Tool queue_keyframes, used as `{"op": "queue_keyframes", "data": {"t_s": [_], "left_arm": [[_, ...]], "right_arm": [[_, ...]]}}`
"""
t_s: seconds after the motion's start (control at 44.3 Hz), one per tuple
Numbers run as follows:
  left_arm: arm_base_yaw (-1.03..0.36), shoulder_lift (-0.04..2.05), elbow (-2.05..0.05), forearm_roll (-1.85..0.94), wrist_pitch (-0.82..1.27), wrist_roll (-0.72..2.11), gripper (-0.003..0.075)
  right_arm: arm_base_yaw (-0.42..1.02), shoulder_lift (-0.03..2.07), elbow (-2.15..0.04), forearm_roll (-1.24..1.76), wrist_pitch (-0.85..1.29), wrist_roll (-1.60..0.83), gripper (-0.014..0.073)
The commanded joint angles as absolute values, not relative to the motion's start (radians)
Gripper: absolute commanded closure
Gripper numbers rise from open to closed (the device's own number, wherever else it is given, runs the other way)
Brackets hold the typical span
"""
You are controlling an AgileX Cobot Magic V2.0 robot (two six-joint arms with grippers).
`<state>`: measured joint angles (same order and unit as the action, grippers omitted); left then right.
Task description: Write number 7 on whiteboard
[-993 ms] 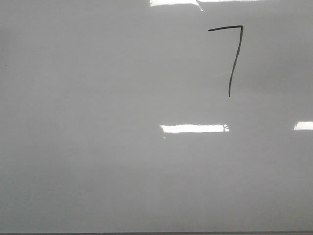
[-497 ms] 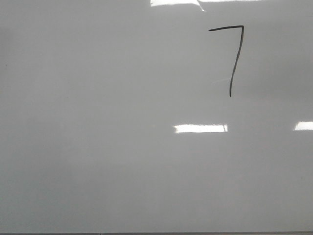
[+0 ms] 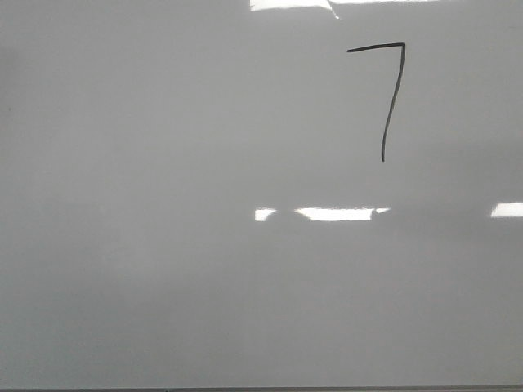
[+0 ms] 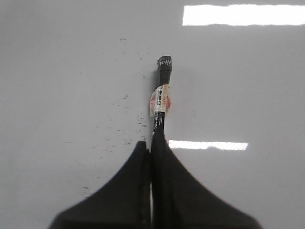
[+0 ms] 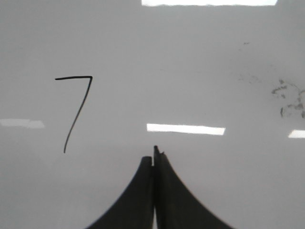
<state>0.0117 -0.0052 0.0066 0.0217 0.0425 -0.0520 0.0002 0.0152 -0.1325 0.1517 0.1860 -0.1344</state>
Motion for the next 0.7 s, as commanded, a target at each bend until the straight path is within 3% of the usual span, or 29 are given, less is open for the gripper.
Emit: {"op": "queue_keyframes", "data": {"t_s": [0.0,0.113,0.677], "left_arm": [[0.013,-0.021,0.011,0.014,-0.044,-0.054,0.0741],[0.013,-0.018,0.011,0.014,-0.044,-0.054,0.0741],[0.013,-0.019,0.011,0.014,-0.044,-0.054,0.0741]], "right_arm": [[-0.031,-0.004,-0.067,0.146,0.006,-0.145,0.0662],[-0.066,-0.032,0.027,0.148,-0.078,-0.131,0.0662],[-0.003,-0.030,0.022,0.148,-0.047,-0.128,0.0662]]}}
